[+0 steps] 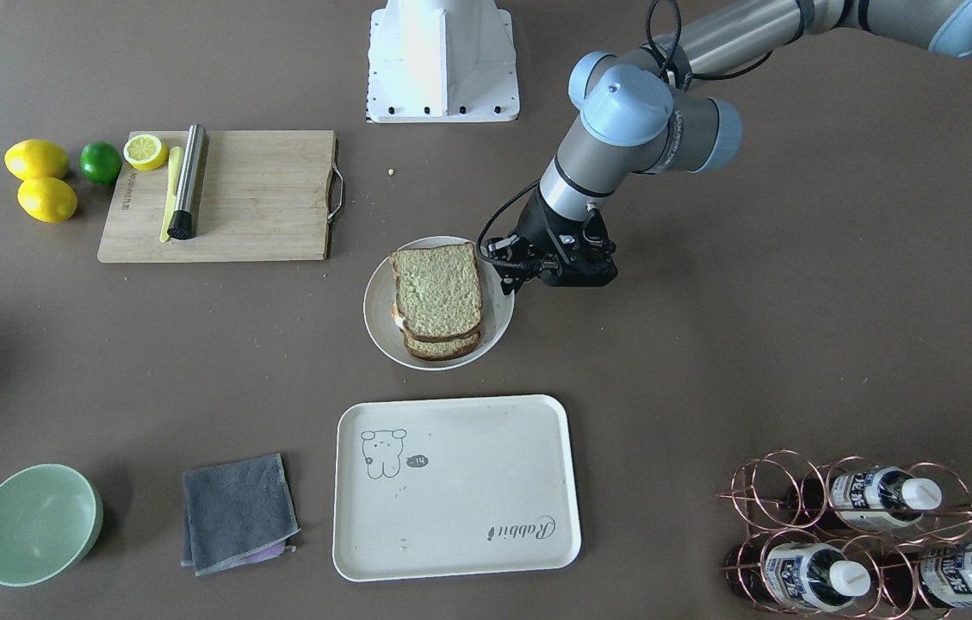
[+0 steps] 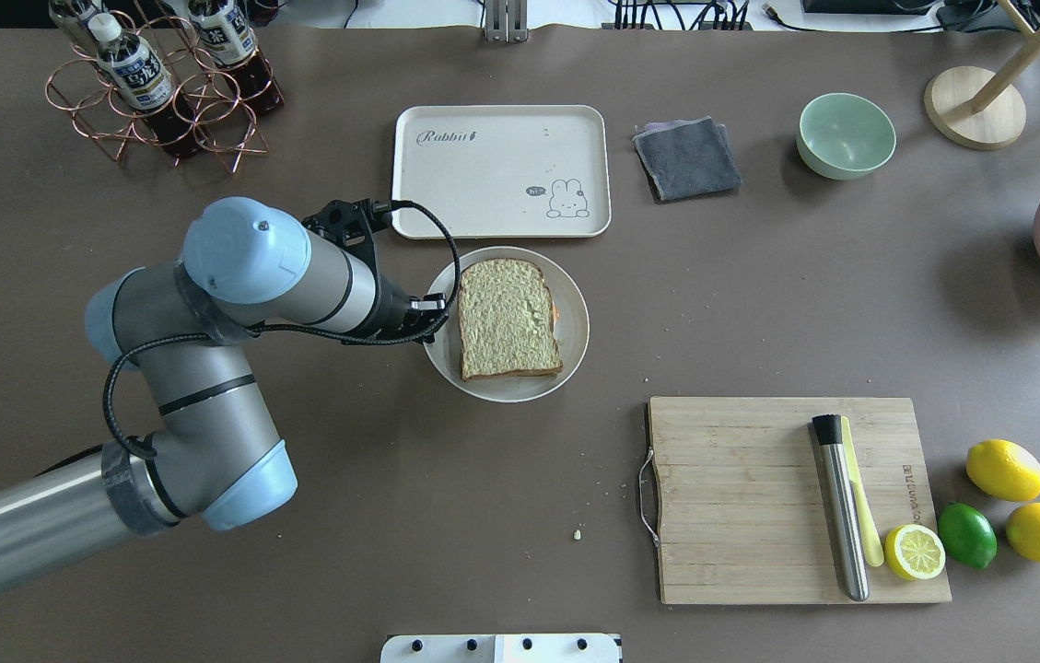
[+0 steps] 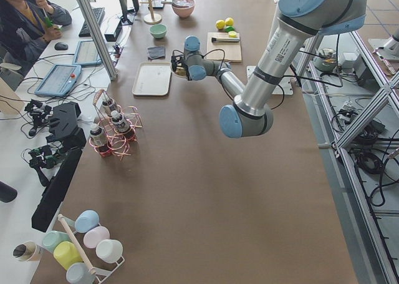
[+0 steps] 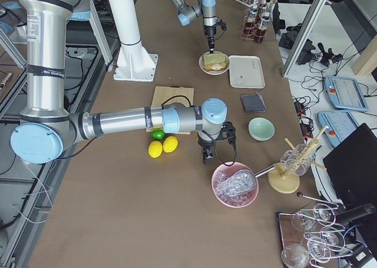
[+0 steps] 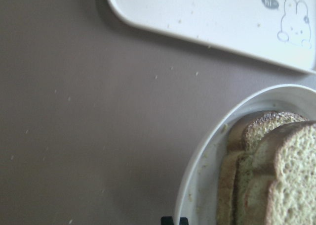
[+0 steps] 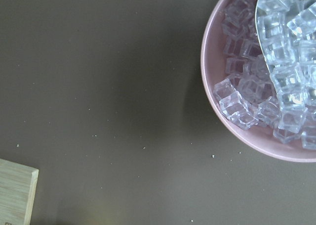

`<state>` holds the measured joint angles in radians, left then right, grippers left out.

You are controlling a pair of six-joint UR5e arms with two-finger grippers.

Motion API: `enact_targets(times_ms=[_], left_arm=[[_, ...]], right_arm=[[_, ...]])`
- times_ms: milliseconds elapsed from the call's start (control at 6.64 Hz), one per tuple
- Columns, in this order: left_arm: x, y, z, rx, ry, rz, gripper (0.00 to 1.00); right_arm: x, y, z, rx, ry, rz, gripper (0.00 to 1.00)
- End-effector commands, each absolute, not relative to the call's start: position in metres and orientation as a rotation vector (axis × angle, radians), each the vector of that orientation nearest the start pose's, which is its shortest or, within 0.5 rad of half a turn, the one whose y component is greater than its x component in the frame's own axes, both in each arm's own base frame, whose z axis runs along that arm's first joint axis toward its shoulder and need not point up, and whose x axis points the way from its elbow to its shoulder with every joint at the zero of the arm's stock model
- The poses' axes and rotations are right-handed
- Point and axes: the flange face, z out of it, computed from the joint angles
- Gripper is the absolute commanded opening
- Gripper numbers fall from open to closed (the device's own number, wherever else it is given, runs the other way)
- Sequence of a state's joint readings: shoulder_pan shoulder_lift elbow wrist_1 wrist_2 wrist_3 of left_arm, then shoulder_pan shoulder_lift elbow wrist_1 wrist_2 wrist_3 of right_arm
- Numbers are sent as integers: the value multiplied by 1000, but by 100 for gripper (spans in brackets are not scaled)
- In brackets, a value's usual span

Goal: Make sandwich and place on tray
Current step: 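Slide the plate with the left gripper farther away onto the white tray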

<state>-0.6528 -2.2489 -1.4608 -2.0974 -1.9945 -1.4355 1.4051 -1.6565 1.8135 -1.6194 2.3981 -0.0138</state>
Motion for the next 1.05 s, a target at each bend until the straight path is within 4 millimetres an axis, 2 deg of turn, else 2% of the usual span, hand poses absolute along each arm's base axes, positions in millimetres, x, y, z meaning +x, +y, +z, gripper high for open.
enact_targets(times_ms=[0, 151, 301, 452, 602, 904], left_arm=[[517, -611, 241, 65, 1132, -230, 0], [516, -645, 246, 65, 1101, -233, 0], [530, -665, 271, 72, 1100, -232, 0], [542, -682, 270, 74, 1093, -239, 0], [537, -692, 282, 72, 1080, -255, 0], [542, -698, 285, 83, 1087, -255, 0]], right_arm=[[-16, -459, 581, 39, -830, -213, 100], [-16, -458, 582, 37, -830, -213, 100], [-16, -459, 581, 39, -833, -213, 100], [-15, -459, 578, 45, -833, -214, 100], [-15, -458, 578, 46, -832, -214, 100], [-14, -455, 578, 46, -832, -212, 100]])
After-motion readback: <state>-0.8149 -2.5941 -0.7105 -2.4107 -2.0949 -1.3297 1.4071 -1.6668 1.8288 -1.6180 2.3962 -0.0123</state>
